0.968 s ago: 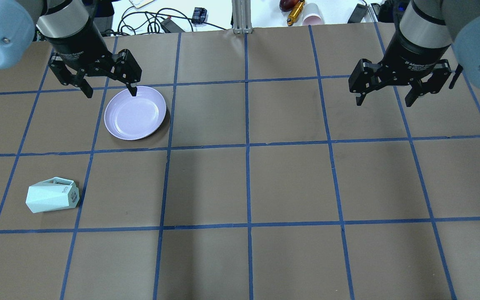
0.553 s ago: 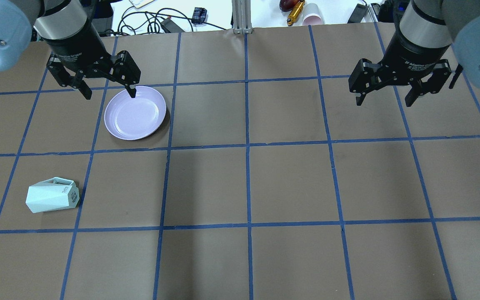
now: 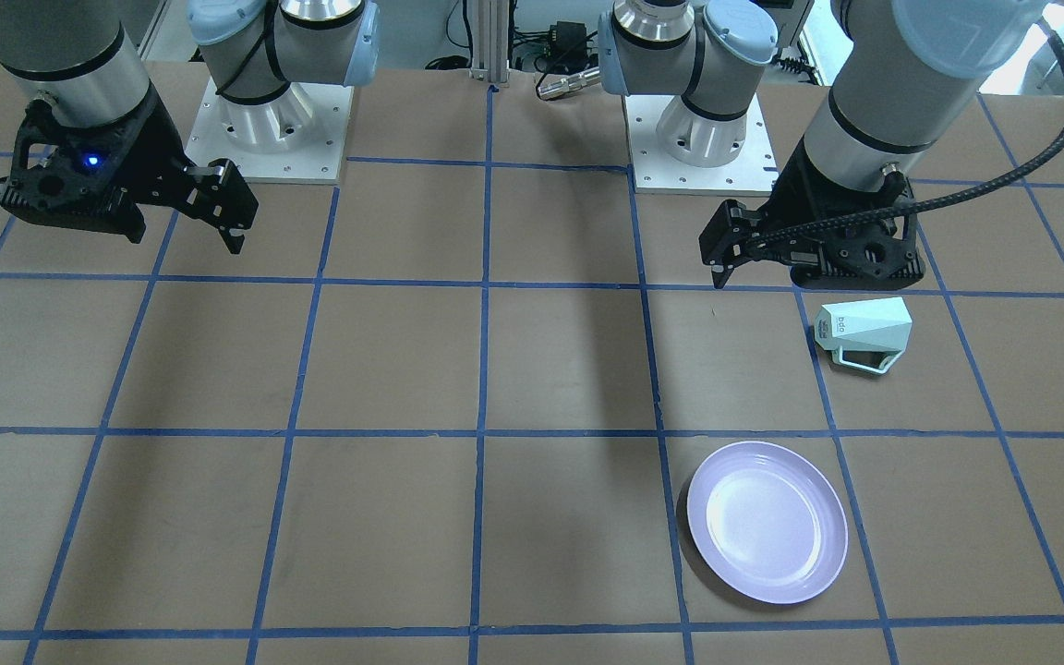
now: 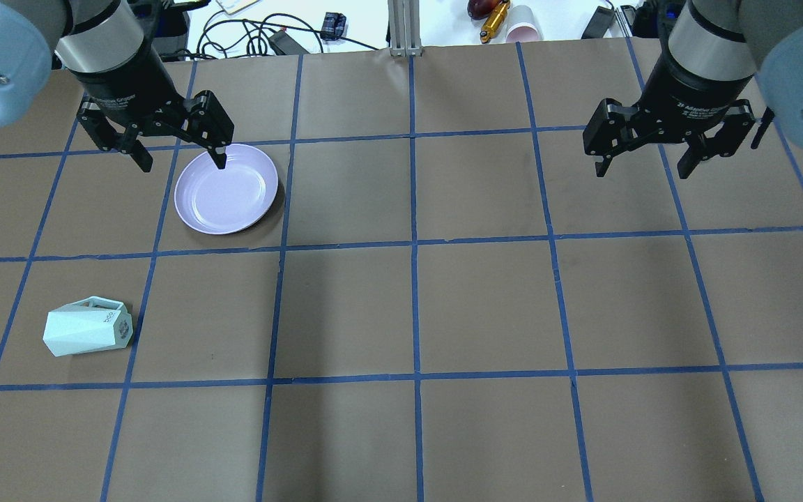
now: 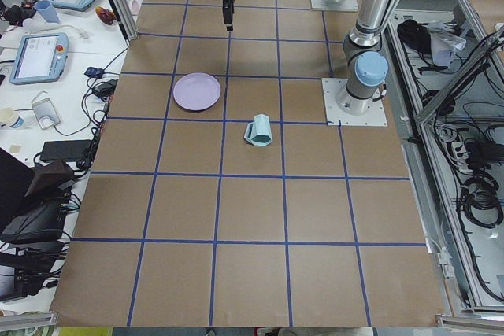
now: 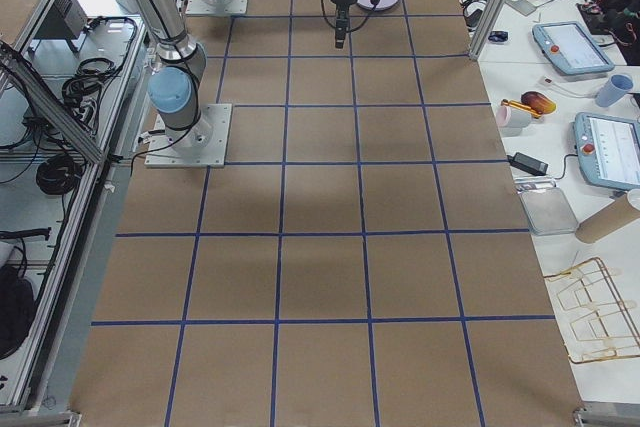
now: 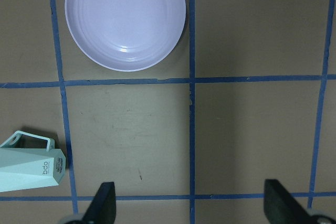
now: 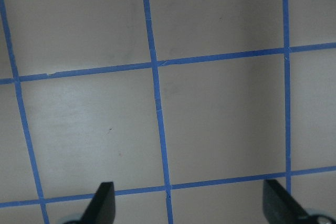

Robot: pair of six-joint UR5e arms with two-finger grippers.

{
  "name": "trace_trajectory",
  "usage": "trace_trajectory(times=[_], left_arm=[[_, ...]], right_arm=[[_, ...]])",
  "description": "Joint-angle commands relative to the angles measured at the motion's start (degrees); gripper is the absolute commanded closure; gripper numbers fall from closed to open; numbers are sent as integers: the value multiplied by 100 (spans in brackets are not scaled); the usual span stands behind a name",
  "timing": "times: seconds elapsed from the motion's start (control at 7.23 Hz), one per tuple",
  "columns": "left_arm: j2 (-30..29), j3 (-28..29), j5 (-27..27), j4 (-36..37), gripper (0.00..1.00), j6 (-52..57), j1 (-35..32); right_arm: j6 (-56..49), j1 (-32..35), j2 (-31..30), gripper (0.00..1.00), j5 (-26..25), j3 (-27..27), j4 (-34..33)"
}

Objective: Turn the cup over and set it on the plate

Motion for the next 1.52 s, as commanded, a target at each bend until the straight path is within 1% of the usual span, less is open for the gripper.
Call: trace_trajectory(times=[0.0,0.14,0.55,0.83,1.11,1.24,1.38], left_arm=[[-13,-9,-1,-6,0,-4,44],[-22,-9,16,2,0,92,131],[-101,-9,-81,-6,0,321,1052],[-197,0,-63,-6,0,1232,1605],[-224,-17,-54,-76,0,1350,2378],[-259,-18,-54,-77,0,1698,2721],[-294,-139,-254,-77,0,2145,3012]], right_arm=[[0,0,0,0,-8,-6,0],[0,0,0,0,-8,-6,0],[0,0,0,0,-8,-6,0],[0,0,0,0,-8,3,0],[0,0,-9,0,-8,-6,0],[0,0,0,0,-8,3,0],[0,0,-9,0,-8,-6,0]])
